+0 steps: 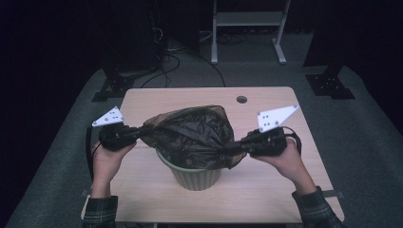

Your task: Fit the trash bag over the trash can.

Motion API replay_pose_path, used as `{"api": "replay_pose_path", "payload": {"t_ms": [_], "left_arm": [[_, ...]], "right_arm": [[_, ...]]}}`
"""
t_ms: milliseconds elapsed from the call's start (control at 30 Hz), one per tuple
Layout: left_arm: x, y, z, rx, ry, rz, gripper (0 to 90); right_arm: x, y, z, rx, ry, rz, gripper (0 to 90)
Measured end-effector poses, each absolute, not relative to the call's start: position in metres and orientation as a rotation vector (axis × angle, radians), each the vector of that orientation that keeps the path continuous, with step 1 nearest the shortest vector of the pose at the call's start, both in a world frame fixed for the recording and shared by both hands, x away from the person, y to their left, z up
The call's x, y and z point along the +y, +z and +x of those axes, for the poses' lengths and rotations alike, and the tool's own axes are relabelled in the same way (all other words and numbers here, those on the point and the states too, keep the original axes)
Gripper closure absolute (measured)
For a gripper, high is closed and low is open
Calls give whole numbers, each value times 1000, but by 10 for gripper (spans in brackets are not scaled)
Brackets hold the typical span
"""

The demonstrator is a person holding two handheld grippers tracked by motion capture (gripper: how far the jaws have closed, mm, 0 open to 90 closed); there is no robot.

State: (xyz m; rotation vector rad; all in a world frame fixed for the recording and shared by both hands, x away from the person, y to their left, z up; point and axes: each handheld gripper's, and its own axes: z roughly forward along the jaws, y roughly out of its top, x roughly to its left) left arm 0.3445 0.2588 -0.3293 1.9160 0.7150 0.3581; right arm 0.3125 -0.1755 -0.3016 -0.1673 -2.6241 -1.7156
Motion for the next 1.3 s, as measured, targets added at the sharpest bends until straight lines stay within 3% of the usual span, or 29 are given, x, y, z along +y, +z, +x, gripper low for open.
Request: {"api": "replay_pose_path", "payload": {"t_ms": [267, 333, 367, 467, 633, 800, 1033, 1167, 1300], "left_arm": [[259, -330, 345, 730, 357, 1895, 868], [263, -327, 346, 753, 333, 1853, 599], [264, -324, 346, 750, 336, 1837, 522], [268, -311, 343, 741, 371, 1811, 341], [268, -286, 347, 713, 402, 1812, 182], [263, -271, 357, 683, 417, 1815, 180], [220, -261, 380, 586, 393, 1897, 194], [199, -264, 392, 570, 377, 1964, 229], [188, -273, 401, 573, 358, 2044, 325]], "right_arm": [[-166, -337, 288, -2629, -1586, -111, 900], [-168, -336, 289, -2628, -1600, -126, 900], [-169, -334, 290, -2629, -1619, -133, 900], [-170, -326, 292, -2634, -1642, -143, 900], [-170, -320, 293, -2666, -1617, -142, 900], [-170, -321, 296, -2679, -1606, -151, 900], [-169, -320, 299, -2676, -1607, -147, 900], [-169, -319, 300, -2676, -1607, -139, 900], [-170, -317, 300, -2674, -1618, -129, 900]]}}
